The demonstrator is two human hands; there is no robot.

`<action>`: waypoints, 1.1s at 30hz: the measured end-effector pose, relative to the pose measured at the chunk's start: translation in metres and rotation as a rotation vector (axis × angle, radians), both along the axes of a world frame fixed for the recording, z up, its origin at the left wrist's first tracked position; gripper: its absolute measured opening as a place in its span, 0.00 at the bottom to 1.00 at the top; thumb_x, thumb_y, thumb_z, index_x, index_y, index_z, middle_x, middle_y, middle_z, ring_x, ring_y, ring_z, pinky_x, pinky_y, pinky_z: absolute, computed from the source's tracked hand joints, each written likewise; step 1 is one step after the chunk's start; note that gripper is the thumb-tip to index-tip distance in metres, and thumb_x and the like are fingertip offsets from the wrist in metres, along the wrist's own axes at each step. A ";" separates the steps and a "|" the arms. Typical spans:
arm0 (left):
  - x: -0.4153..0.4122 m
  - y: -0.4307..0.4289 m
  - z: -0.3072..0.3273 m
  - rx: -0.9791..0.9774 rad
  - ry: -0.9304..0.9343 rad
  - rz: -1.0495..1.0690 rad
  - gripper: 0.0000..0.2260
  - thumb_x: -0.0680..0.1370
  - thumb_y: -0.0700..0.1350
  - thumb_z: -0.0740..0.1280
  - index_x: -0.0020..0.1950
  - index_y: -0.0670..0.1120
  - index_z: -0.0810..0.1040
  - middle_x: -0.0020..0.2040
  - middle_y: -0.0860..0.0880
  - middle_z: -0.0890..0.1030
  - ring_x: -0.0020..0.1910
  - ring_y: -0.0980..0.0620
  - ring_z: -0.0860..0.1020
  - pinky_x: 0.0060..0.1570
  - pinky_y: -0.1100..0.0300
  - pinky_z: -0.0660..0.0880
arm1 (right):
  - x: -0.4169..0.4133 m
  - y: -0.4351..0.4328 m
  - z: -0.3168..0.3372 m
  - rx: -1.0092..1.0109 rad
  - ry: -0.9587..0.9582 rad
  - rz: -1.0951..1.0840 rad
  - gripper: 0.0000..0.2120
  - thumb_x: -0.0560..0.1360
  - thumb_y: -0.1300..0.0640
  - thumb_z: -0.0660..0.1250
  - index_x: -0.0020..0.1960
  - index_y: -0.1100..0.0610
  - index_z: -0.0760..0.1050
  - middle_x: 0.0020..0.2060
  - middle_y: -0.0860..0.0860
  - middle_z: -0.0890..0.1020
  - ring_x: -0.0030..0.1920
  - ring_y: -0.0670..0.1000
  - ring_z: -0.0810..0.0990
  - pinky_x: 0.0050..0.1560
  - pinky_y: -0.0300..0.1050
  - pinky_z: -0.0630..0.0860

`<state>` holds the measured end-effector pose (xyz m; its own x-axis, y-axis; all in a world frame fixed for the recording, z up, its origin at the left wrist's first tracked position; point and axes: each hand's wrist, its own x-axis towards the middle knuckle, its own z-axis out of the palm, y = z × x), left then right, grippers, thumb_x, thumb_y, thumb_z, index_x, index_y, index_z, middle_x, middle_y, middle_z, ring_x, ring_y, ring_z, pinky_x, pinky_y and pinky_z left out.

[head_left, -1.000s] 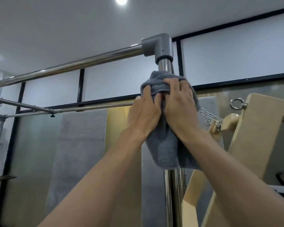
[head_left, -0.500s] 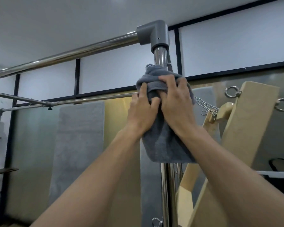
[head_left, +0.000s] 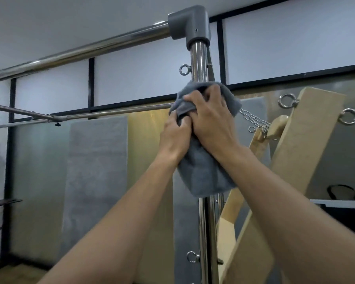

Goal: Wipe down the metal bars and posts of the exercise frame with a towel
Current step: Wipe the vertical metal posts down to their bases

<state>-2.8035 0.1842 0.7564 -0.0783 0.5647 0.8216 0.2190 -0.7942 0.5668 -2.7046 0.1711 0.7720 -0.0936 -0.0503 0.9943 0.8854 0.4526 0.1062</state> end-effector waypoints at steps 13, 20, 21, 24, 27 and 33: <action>0.008 0.000 -0.047 -0.096 -0.108 -0.088 0.16 0.79 0.48 0.57 0.67 0.52 0.72 0.58 0.53 0.77 0.60 0.51 0.75 0.61 0.57 0.72 | 0.003 0.003 -0.037 -0.036 -0.014 0.083 0.10 0.75 0.58 0.64 0.55 0.59 0.76 0.51 0.60 0.73 0.52 0.57 0.75 0.52 0.51 0.74; 0.004 -0.001 -0.080 0.234 0.105 0.236 0.26 0.73 0.50 0.61 0.72 0.51 0.68 0.68 0.48 0.71 0.62 0.48 0.70 0.62 0.60 0.66 | -0.001 0.003 -0.103 -0.055 0.438 0.338 0.10 0.77 0.61 0.62 0.57 0.54 0.68 0.51 0.50 0.77 0.50 0.49 0.77 0.51 0.43 0.73; 0.001 0.001 -0.096 0.129 0.062 0.105 0.24 0.74 0.50 0.60 0.70 0.53 0.70 0.66 0.51 0.73 0.62 0.52 0.72 0.62 0.60 0.67 | -0.006 0.002 -0.116 -0.039 0.354 0.259 0.09 0.76 0.60 0.63 0.56 0.55 0.70 0.51 0.53 0.77 0.51 0.52 0.77 0.51 0.46 0.74; -0.001 0.011 -0.126 -0.193 -0.039 -0.135 0.15 0.76 0.51 0.57 0.60 0.56 0.76 0.58 0.53 0.80 0.60 0.52 0.77 0.62 0.55 0.72 | -0.005 -0.001 -0.118 -0.057 0.007 -0.017 0.08 0.75 0.59 0.65 0.53 0.58 0.76 0.49 0.57 0.75 0.50 0.57 0.76 0.48 0.51 0.75; 0.003 0.004 -0.103 -0.131 -0.061 -0.004 0.20 0.73 0.54 0.56 0.61 0.52 0.76 0.58 0.48 0.81 0.59 0.47 0.77 0.61 0.53 0.72 | 0.007 -0.001 -0.095 -0.106 0.056 0.177 0.11 0.73 0.61 0.64 0.56 0.56 0.75 0.51 0.54 0.76 0.52 0.53 0.75 0.53 0.41 0.71; 0.003 -0.013 -0.127 0.161 0.139 0.219 0.26 0.72 0.51 0.60 0.71 0.49 0.68 0.68 0.48 0.71 0.62 0.48 0.70 0.61 0.60 0.65 | 0.002 -0.008 -0.150 -0.151 0.444 0.309 0.12 0.76 0.63 0.62 0.58 0.54 0.67 0.45 0.38 0.73 0.43 0.33 0.72 0.47 0.33 0.68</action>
